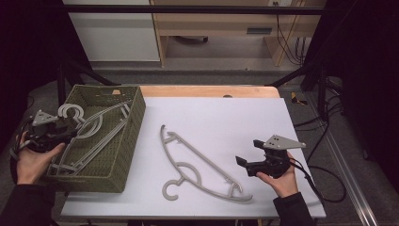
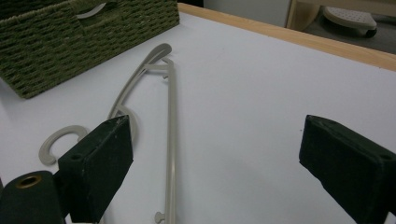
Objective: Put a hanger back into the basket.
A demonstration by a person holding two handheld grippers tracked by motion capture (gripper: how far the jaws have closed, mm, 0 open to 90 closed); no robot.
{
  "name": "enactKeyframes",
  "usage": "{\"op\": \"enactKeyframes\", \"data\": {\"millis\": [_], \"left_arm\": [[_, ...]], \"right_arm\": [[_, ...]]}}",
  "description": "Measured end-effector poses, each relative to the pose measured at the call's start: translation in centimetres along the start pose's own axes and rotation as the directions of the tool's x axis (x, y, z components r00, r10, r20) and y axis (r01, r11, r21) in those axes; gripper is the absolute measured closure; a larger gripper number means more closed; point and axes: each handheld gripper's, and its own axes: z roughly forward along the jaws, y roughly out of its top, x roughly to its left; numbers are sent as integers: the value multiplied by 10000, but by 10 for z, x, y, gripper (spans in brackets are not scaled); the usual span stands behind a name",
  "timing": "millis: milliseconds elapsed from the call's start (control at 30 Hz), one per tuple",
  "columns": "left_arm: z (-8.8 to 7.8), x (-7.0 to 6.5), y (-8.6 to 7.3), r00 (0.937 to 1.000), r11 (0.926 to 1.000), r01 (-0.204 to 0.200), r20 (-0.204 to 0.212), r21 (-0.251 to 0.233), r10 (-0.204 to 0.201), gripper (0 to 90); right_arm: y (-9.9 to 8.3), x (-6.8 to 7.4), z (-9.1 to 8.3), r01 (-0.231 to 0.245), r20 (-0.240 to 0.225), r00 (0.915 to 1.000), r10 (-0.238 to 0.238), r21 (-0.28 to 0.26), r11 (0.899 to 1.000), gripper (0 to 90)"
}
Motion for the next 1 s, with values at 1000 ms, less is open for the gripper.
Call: {"op": "enactKeyframes", "data": {"millis": [1000], "left_arm": [[-2, -191, 1, 9237, 9660, -799, 3460, -2458, 1644, 231]], "right_arm": [[-31, 32, 81, 1262, -764, 9914, -1059, 3529, 9271, 391]]}}
